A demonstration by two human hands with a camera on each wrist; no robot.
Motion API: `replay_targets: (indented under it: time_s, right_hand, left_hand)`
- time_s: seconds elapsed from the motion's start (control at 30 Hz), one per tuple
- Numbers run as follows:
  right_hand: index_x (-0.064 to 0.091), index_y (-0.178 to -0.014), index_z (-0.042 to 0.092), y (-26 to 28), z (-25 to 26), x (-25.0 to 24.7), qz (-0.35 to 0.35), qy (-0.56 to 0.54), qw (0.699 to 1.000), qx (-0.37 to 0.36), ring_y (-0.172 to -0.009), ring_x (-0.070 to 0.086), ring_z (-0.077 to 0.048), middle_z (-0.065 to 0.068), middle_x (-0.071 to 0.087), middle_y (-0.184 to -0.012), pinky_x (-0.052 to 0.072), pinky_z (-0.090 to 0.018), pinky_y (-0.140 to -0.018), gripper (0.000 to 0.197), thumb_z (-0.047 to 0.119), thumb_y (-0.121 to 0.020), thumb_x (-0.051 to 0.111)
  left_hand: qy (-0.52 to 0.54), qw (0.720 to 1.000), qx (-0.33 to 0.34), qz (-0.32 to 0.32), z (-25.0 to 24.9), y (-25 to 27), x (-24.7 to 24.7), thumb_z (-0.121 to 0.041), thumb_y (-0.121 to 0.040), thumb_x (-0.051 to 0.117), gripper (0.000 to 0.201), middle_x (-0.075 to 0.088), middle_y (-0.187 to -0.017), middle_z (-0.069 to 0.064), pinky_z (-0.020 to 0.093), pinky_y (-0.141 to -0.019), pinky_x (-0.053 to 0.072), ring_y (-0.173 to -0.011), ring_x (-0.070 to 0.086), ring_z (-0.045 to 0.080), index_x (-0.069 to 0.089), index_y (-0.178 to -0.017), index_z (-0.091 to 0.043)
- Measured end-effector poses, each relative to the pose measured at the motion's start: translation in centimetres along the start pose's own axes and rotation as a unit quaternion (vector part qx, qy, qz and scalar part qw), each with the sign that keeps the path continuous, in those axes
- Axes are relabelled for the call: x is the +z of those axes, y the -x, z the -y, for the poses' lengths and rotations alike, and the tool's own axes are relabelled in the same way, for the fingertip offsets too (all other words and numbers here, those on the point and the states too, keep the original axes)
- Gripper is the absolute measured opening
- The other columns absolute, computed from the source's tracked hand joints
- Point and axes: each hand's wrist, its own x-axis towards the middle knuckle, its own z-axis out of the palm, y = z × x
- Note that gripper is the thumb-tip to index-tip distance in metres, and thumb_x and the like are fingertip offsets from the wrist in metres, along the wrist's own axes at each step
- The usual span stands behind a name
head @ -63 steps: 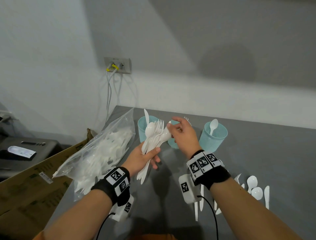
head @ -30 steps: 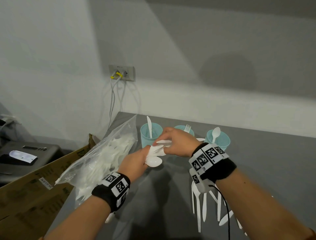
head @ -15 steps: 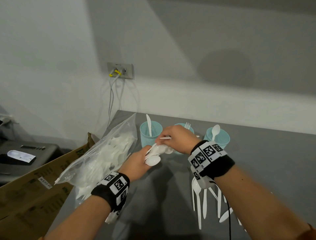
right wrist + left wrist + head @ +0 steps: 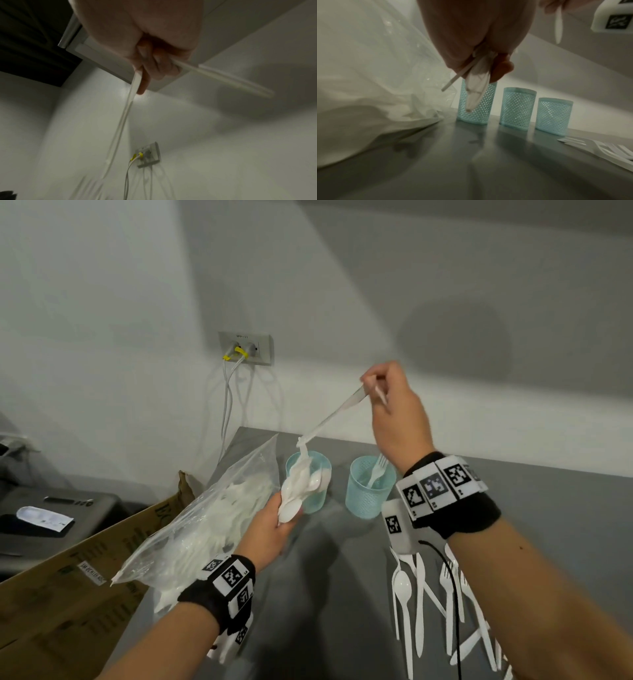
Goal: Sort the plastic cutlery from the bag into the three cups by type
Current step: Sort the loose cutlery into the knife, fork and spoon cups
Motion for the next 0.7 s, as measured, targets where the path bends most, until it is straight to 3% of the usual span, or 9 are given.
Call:
replay_targets:
  time_s: [0.07,0.2,0.27,0.33,0.43,0.5,0.57,0.63,0.7]
  right_hand:
    - [0.049,-0.110,0.023,-0.9,0.0,0.1,-0.013,0.058,0.998,0.006,-0.076,0.052,-0.006,0.023,0.054,-0.089,0.038,-0.026,-0.061,0.021,0.010,-0.095,0.042]
    - [0.051,-0.107,0.027,-0.8,-1.7,4.2,0.121,0.183,0.976,-0.003,-0.074,0.059,-0.018,0.009,0.065,-0.095,0.043,-0.030,-0.063,0.024,0.010,-0.092,0.042]
    - [0.054,-0.106,0.031,-0.2,-3.1,6.5,0.169,0.193,0.967,0.007,-0.082,0.062,-0.019,0.007,0.064,-0.102,0.048,-0.031,-0.068,0.020,0.019,-0.094,0.044]
    - [0.056,-0.110,0.034,0.1,-3.9,7.8,0.185,0.176,0.966,0.031,-0.088,0.063,-0.020,0.005,0.057,-0.111,0.050,-0.032,-0.073,0.018,0.032,-0.095,0.046]
    - [0.056,-0.118,0.023,-0.7,-3.7,8.3,0.168,0.100,0.978,0.071,-0.082,0.059,-0.020,-0.003,0.043,-0.117,0.050,-0.033,-0.082,0.030,0.037,-0.098,0.040]
    - [0.061,-0.115,0.016,-1.5,-2.7,8.0,0.123,0.004,0.990,0.070,-0.088,0.052,-0.016,-0.003,0.038,-0.110,0.044,-0.033,-0.094,0.034,0.031,-0.101,0.032]
    - [0.065,-0.111,0.021,-2.0,-2.0,7.7,0.061,-0.036,0.996,0.049,-0.100,0.041,-0.012,0.001,0.037,-0.105,0.035,-0.028,-0.099,0.037,0.031,-0.102,0.031]
    - [0.063,-0.111,0.026,-2.0,-1.8,7.7,0.031,-0.064,0.997,0.043,-0.100,0.040,-0.010,0.002,0.039,-0.104,0.031,-0.021,-0.095,0.036,0.035,-0.102,0.030]
    - [0.060,-0.114,0.024,-1.5,-2.3,8.2,0.054,-0.115,0.989,0.070,-0.094,0.045,-0.003,-0.003,0.043,-0.110,0.032,-0.013,-0.087,0.035,0.034,-0.102,0.028]
  left_hand:
    - [0.023,0.999,-0.020,-0.023,0.0,-0.1,-0.4,-0.037,-0.095,0.051,0.026,0.051,-0.068,-0.013,0.024,-0.060,0.042,-0.055,0.047,0.002,0.051,-0.120,-0.027]
    - [0.111,0.992,-0.041,-0.033,-1.6,-0.6,-1.2,-0.035,-0.096,0.051,0.019,0.046,-0.059,0.002,0.028,-0.051,0.050,-0.043,0.043,0.011,0.051,-0.114,-0.029]
    - [0.170,0.984,-0.042,-0.034,-2.4,-1.1,-1.4,-0.033,-0.096,0.051,0.024,0.044,-0.061,0.004,0.031,-0.056,0.057,-0.041,0.040,0.010,0.050,-0.118,-0.025]
    - [0.203,0.977,-0.049,-0.036,-2.5,-1.7,-1.6,-0.035,-0.096,0.051,0.025,0.046,-0.060,0.003,0.041,-0.067,0.060,-0.039,0.039,0.012,0.051,-0.117,-0.021]
    - [0.213,0.974,-0.065,-0.035,-2.4,-2.4,-2.0,-0.041,-0.095,0.050,0.027,0.053,-0.057,-0.001,0.056,-0.077,0.056,-0.037,0.043,0.016,0.053,-0.107,-0.017]
    - [0.243,0.966,-0.081,-0.037,-2.7,-2.5,-2.3,-0.038,-0.095,0.051,0.025,0.051,-0.057,-0.001,0.054,-0.072,0.058,-0.037,0.042,0.016,0.054,-0.106,-0.015]
    - [0.264,0.960,-0.083,-0.035,-3.3,-2.6,-2.5,-0.033,-0.096,0.050,0.022,0.047,-0.059,0.001,0.044,-0.062,0.060,-0.037,0.039,0.012,0.054,-0.109,-0.016]
    - [0.248,0.965,-0.074,-0.032,-3.5,-2.6,-2.7,-0.035,-0.097,0.049,0.024,0.046,-0.064,0.003,0.035,-0.052,0.055,-0.040,0.037,0.010,0.052,-0.110,-0.015]
    - [0.239,0.968,-0.071,-0.031,-3.5,-2.7,-2.8,-0.037,-0.096,0.049,0.027,0.046,-0.065,0.003,0.029,-0.045,0.048,-0.041,0.037,0.009,0.052,-0.108,-0.013]
